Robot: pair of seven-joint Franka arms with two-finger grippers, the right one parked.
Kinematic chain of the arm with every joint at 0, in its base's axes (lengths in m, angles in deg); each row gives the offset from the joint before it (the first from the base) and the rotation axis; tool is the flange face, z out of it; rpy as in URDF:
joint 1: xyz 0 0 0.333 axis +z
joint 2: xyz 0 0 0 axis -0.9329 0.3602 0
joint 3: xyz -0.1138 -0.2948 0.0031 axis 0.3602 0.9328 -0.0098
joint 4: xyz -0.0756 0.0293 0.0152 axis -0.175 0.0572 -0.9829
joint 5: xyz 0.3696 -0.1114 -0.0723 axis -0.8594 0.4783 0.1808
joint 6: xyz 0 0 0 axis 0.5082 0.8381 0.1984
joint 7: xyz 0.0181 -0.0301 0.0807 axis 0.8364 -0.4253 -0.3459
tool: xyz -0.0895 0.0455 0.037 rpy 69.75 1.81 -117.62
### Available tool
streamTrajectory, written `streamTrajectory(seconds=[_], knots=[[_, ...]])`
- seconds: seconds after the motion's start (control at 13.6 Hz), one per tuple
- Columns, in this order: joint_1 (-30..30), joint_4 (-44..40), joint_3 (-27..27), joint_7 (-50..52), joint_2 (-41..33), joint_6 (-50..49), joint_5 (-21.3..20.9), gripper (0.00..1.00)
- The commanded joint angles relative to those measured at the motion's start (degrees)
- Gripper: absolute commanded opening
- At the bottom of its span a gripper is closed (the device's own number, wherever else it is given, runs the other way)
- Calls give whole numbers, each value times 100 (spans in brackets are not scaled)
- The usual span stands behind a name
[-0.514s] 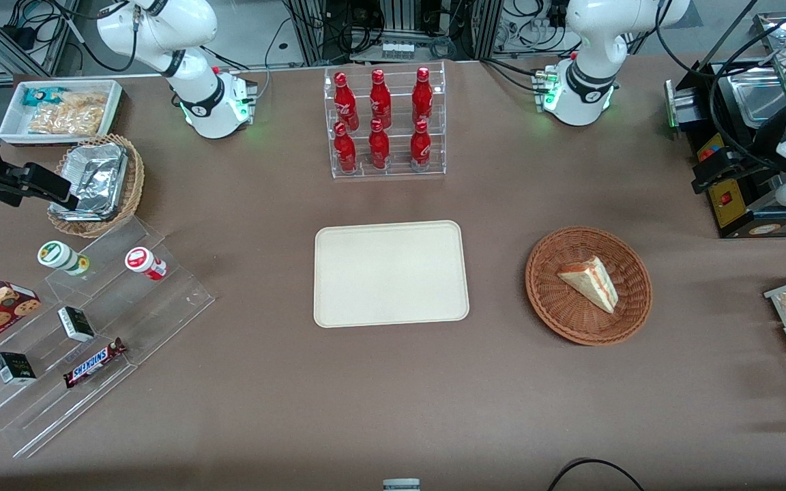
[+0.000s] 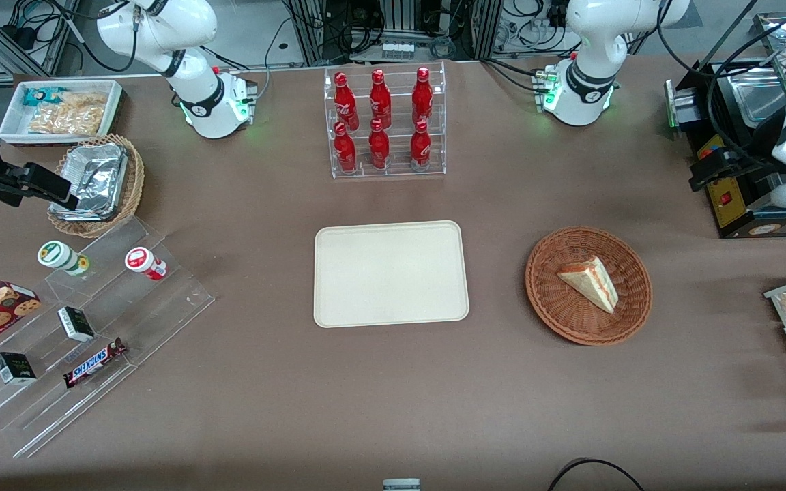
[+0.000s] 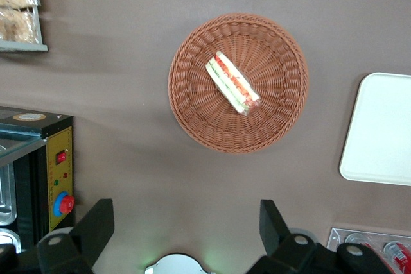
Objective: Place sandwich from basket to tray
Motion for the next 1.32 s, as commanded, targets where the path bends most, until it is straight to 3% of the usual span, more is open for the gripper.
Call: streamTrajectory(seconds=[0.0, 0.59, 1.03, 1.25], knots=[[-67, 418, 3, 356, 159, 417, -40, 100], [-252, 3159, 478, 3482, 106, 4308, -119, 100], [-261, 3347, 495, 4882, 764, 5262, -119, 100], [-270, 3347, 495, 4884, 1046, 5438, -119, 100]])
